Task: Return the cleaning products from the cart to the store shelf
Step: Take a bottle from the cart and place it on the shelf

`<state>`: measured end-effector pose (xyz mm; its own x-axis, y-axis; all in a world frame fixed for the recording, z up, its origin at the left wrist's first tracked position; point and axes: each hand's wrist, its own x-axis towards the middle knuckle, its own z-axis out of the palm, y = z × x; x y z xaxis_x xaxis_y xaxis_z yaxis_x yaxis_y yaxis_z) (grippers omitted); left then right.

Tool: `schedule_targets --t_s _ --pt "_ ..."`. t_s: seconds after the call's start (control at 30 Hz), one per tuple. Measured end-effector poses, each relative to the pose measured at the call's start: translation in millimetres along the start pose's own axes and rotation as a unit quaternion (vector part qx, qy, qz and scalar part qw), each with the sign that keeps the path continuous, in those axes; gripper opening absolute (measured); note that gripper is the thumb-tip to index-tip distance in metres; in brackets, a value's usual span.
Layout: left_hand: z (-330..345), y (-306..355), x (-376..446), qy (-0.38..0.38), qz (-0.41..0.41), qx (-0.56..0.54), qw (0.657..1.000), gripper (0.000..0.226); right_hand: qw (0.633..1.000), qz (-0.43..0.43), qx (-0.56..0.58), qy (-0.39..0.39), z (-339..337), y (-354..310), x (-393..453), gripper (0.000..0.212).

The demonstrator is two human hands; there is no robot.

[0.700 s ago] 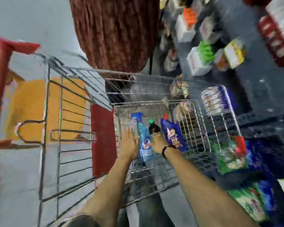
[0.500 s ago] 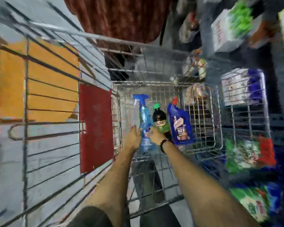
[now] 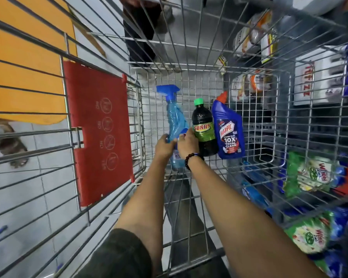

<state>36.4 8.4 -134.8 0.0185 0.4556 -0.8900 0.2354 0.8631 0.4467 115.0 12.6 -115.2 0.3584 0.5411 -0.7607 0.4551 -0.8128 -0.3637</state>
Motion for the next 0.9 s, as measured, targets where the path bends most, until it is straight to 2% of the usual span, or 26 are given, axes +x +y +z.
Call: schedule_targets --t_s 0.13,0.23,0.5,0.6,0.67,0.77,0.9 --pt "-17.6 -10.8 -1.9 -0.051 0.000 -0.054 0.997 0.031 0.999 0.026 -0.023 -0.033 -9.3 -3.6 11.5 0.029" --pt "-34.0 -16.2 -13.5 -0.087 -0.011 -0.057 0.995 0.032 0.998 0.002 -0.036 -0.059 -12.9 -5.2 2.8 0.023" --pt "-56.5 22.9 -86.1 -0.169 0.028 -0.033 0.985 0.049 0.985 -0.039 0.130 -0.102 -73.8 -16.4 -63.2 0.029" --pt "-64.3 54.7 -123.5 -0.219 0.075 0.032 0.972 0.046 0.973 -0.056 0.197 -0.103 -108.4 -18.3 -105.7 0.016" --pt "-67.3 79.5 -154.1 -0.251 0.104 0.073 0.960 0.040 0.966 -0.077 0.226 -0.098 -136.6 -18.6 -138.7 0.013" --pt "-62.0 118.5 -215.4 -0.310 0.170 0.133 0.926 0.017 0.950 -0.138 0.275 -0.062 -185.4 -9.9 -196.5 0.035" --pt "-37.2 166.8 -310.0 -0.399 0.261 0.219 0.851 0.013 0.902 -0.228 0.364 -0.046 -252.3 13.8 -290.6 0.014"
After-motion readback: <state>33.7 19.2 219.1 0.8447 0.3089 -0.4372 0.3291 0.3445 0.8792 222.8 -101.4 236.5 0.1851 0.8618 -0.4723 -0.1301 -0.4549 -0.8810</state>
